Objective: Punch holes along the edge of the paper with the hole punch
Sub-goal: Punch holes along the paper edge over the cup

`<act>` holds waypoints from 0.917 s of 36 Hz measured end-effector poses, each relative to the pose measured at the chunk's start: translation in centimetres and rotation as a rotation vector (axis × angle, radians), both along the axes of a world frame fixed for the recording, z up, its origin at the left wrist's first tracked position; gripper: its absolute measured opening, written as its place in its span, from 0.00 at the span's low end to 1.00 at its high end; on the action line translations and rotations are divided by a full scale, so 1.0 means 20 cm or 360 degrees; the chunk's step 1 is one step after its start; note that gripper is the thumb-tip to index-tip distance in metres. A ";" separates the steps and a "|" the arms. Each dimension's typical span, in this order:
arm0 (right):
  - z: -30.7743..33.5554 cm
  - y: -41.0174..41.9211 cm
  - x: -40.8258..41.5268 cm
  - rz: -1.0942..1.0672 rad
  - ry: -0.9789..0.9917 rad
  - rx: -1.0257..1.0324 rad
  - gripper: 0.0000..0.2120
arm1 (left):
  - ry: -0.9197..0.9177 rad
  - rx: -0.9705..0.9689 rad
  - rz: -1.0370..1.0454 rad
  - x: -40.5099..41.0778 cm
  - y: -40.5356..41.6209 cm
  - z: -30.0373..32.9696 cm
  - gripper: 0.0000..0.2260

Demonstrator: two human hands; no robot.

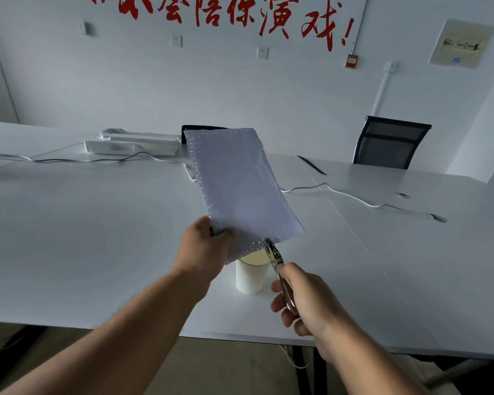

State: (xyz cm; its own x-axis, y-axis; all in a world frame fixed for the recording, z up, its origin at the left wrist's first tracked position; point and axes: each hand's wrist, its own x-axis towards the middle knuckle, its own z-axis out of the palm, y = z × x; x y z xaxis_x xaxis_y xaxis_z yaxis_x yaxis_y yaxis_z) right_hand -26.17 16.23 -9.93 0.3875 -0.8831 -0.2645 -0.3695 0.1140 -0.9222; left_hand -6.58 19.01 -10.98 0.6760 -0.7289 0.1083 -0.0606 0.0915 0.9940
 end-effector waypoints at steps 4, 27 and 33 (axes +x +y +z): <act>0.04 -0.02 -0.06 -0.0029 0.0006 -0.0038 0.18 | 0.0001 -0.0015 0.0025 0.02 0.01 0.00 0.09; 0.02 0.00 -0.05 0.0122 0.0881 -0.1298 0.18 | -0.0236 -0.0079 0.0340 0.08 0.05 0.07 0.06; 0.03 -0.03 -0.05 0.0154 0.0921 -0.1453 0.19 | -0.0114 -0.0082 0.0317 0.16 0.08 0.08 0.07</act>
State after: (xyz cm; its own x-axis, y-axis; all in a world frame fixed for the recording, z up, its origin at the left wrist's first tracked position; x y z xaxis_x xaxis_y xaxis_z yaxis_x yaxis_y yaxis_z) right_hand -27.25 15.68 -9.26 0.4940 -0.8116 0.3118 -0.7463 -0.5798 -0.3269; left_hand -3.45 20.56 -9.45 0.7951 -0.5741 0.1953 -0.1531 0.1215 0.9807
